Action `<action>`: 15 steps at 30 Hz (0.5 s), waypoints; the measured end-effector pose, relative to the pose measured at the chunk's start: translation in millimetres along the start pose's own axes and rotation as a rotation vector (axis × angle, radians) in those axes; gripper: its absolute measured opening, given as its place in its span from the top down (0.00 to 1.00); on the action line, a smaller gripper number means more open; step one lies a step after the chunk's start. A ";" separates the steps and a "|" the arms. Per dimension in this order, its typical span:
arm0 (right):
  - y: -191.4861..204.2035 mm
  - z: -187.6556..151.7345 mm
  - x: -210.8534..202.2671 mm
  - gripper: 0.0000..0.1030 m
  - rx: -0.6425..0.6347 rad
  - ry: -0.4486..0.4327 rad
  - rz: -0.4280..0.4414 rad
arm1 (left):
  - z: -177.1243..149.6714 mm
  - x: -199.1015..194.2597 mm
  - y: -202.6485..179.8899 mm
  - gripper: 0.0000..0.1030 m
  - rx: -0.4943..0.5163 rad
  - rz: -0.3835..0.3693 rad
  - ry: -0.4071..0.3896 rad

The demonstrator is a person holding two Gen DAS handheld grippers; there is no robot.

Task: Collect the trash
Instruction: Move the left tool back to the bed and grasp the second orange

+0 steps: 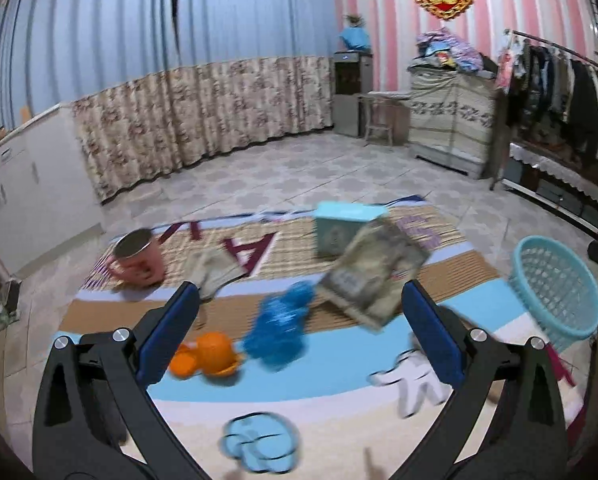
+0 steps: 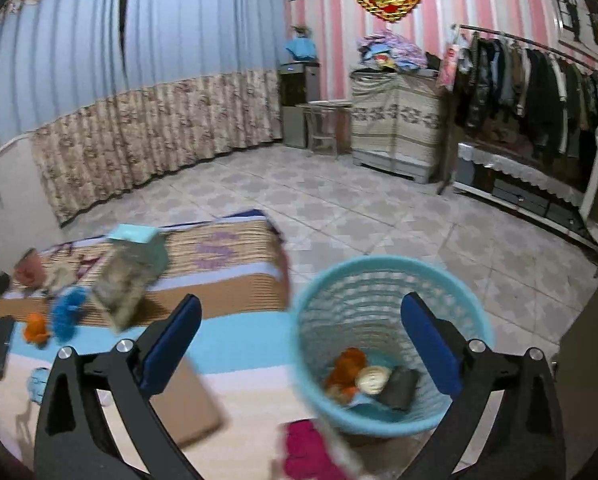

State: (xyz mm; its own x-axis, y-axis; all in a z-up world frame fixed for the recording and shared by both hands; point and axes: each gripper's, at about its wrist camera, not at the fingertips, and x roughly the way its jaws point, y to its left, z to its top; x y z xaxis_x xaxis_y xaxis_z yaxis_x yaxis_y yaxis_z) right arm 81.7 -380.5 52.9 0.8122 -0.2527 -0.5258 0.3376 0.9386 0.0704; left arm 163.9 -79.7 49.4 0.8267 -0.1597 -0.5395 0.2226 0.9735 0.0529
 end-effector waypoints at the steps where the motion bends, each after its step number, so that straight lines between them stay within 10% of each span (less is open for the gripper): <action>1: 14.5 -0.6 0.6 0.05 -0.010 0.004 0.009 | -2.3 1.5 9.4 0.05 -0.011 0.002 0.006; 15: 118.9 -15.4 60.6 0.05 -0.140 0.057 0.040 | -58.2 80.7 84.5 0.05 -0.108 0.013 0.167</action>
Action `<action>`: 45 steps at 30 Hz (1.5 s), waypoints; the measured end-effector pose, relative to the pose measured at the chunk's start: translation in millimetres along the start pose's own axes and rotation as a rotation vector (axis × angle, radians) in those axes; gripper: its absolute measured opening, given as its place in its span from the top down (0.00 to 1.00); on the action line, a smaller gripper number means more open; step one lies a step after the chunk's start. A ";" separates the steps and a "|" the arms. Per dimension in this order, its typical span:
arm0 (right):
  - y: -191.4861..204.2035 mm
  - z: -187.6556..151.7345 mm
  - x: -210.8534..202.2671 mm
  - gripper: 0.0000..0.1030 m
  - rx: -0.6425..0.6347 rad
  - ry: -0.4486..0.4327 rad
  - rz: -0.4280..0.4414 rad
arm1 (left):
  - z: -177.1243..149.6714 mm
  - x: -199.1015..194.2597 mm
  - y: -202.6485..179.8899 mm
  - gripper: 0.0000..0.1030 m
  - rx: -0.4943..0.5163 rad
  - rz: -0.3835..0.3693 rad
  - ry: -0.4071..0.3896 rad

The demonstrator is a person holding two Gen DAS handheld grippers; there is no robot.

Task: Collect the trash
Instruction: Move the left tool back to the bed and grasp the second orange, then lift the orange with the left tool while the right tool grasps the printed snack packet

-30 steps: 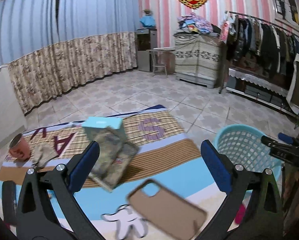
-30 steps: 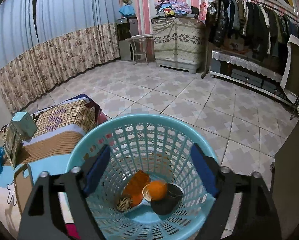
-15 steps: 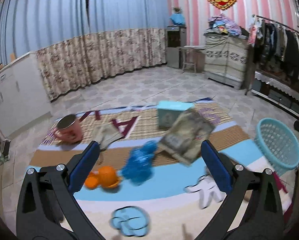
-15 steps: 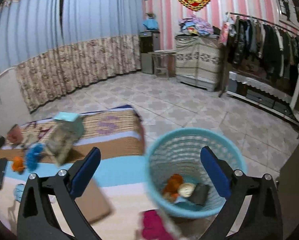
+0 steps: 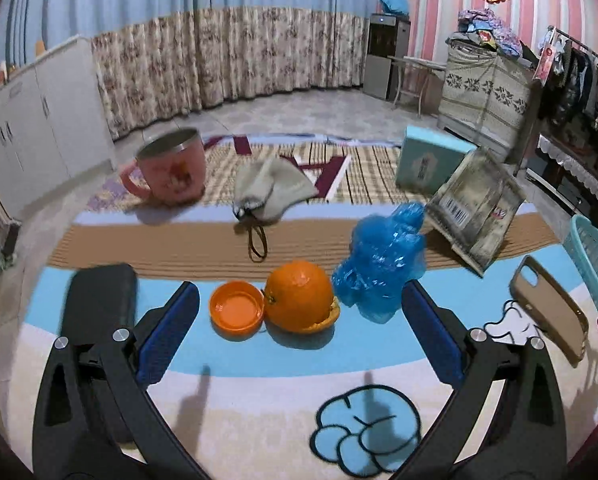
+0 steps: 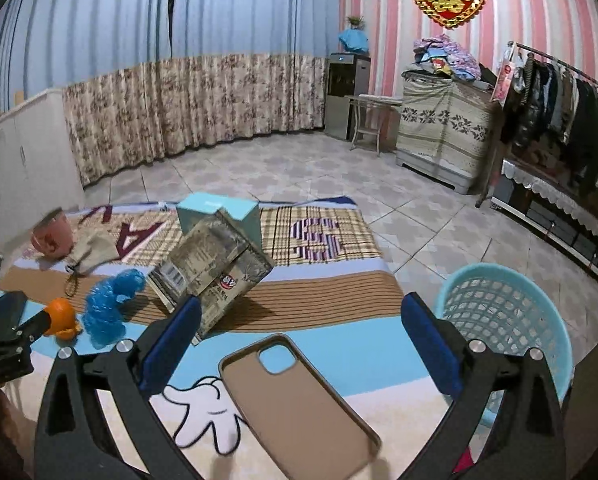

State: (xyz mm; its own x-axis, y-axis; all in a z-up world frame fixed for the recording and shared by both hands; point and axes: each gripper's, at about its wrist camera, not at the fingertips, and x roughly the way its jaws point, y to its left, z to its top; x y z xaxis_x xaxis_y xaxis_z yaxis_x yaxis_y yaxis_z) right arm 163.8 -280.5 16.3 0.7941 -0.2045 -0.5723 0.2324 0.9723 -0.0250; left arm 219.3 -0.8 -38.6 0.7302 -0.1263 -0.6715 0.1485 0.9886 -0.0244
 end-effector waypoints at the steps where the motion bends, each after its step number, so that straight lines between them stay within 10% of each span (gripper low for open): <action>1: 0.5 0.0 5.7 0.05 0.000 0.006 -0.001 | -0.5 5.4 -0.5 0.05 -0.001 -0.004 0.008; 19: 5.6 -14.9 42.6 0.05 0.001 0.078 0.022 | -0.8 48.7 5.0 0.57 0.004 -0.031 0.086; 45: 44.7 0.4 111.8 0.05 0.037 0.203 0.147 | 22.7 15.3 16.3 0.59 0.022 0.000 -0.019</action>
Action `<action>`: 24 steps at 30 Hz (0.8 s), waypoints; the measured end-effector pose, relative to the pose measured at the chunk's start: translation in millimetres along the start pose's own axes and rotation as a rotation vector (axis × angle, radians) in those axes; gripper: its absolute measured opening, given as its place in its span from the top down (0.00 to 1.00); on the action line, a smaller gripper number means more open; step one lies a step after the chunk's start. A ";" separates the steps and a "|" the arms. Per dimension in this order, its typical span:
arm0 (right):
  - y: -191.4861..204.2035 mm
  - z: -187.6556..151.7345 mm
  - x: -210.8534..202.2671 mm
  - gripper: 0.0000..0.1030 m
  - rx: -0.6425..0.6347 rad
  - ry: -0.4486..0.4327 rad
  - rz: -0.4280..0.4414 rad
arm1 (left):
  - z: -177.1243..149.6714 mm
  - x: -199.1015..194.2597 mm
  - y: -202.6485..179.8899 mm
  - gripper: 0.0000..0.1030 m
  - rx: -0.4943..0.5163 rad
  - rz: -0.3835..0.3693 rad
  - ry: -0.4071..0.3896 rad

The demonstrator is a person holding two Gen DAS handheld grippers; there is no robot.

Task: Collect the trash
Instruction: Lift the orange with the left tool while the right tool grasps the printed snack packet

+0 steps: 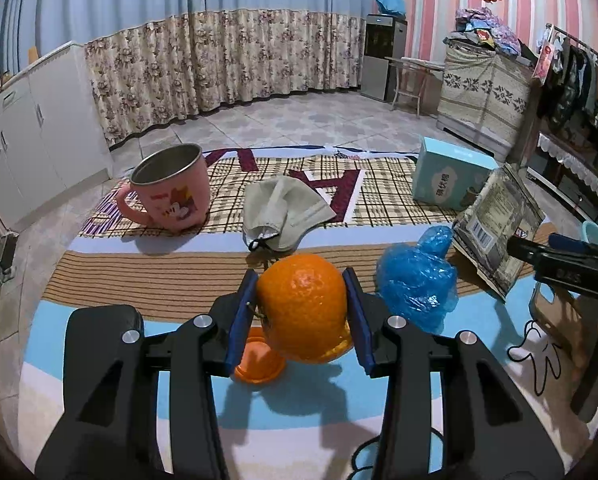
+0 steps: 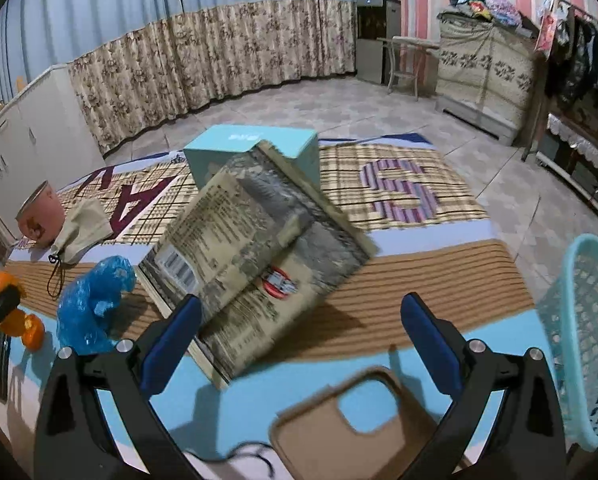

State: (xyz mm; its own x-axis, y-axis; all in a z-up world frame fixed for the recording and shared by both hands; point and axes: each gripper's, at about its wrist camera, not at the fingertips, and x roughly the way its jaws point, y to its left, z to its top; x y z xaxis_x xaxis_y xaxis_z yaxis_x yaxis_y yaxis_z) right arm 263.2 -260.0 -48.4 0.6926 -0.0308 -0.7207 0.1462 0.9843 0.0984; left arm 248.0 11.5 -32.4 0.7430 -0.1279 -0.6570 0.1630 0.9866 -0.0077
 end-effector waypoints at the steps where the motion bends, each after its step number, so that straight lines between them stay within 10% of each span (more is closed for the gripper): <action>1: 2.4 2.1 5.1 0.05 -0.001 0.013 0.004 | 0.2 0.6 1.3 0.59 -0.004 -0.002 0.002; 13: 9.0 4.6 11.4 0.74 0.028 0.030 0.107 | 3.1 -2.8 5.1 0.59 -0.019 -0.013 -0.003; 24: -10.3 -3.5 -32.6 0.84 0.042 -0.047 0.119 | 6.8 -10.5 -0.6 0.60 -0.028 -0.032 -0.022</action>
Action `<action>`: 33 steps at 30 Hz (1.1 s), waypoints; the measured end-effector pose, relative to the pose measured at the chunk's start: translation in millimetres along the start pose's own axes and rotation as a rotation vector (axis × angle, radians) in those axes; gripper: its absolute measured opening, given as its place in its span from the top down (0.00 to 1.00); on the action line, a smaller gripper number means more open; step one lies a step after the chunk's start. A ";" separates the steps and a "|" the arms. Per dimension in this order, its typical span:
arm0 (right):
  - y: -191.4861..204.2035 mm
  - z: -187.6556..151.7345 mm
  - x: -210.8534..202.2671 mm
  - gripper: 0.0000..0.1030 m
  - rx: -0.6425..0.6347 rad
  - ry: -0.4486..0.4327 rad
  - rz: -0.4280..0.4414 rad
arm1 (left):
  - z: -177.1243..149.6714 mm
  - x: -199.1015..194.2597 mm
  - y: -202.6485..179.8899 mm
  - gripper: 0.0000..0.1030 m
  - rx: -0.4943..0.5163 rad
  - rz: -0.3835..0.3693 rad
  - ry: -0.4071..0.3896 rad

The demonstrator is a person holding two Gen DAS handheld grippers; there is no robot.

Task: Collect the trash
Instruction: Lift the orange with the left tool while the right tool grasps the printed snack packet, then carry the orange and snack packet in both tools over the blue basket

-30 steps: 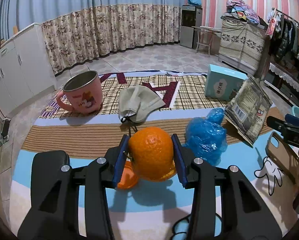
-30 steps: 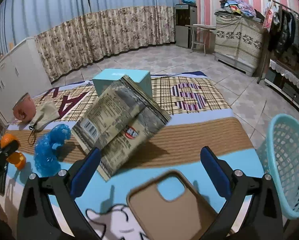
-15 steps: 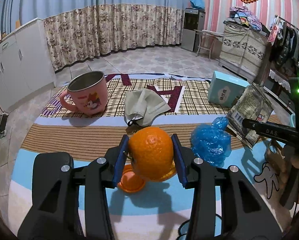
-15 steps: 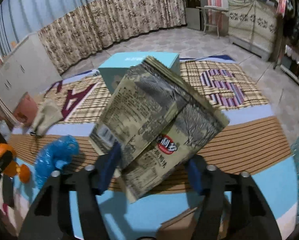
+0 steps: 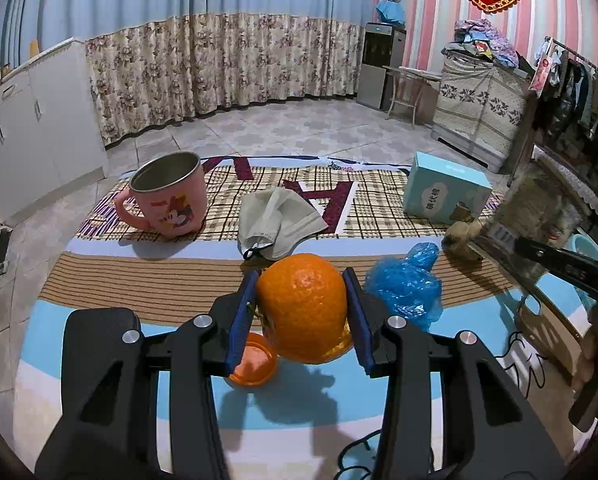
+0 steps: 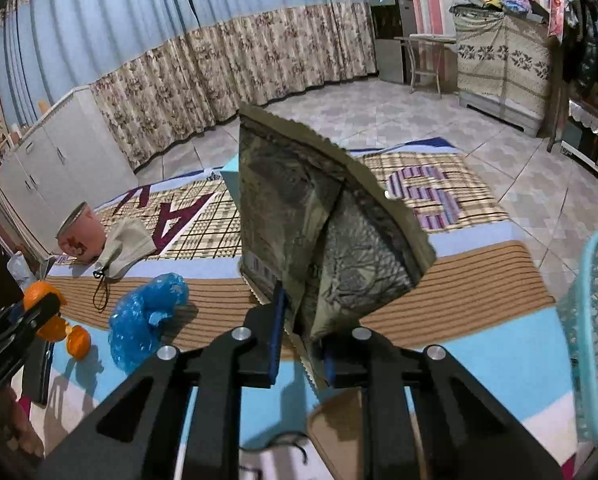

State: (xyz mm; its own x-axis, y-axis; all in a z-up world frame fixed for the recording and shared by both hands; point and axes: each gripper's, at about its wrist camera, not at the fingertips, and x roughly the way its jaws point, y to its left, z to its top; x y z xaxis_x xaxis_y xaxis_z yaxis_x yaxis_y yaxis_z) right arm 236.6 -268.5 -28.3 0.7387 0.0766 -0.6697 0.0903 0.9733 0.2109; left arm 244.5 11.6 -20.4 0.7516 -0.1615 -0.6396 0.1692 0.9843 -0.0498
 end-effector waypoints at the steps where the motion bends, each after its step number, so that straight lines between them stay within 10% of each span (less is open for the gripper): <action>1: -1.2 -0.5 -5.8 0.84 -0.004 -0.007 -0.004 | 0.2 -0.8 -0.8 0.60 -0.001 -0.001 -0.003; 33: -69.4 -31.5 -107.7 0.85 0.006 -0.111 -0.067 | -4.6 -33.3 -90.3 0.61 0.141 -0.033 -0.078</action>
State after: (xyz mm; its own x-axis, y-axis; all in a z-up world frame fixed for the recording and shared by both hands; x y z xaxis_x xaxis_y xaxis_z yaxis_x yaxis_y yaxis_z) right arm 129.8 -337.5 6.8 0.8003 -0.0134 -0.5994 0.1455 0.9742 0.1725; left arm 201.2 -71.6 1.9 0.7903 -0.2037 -0.5778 0.2780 0.9597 0.0420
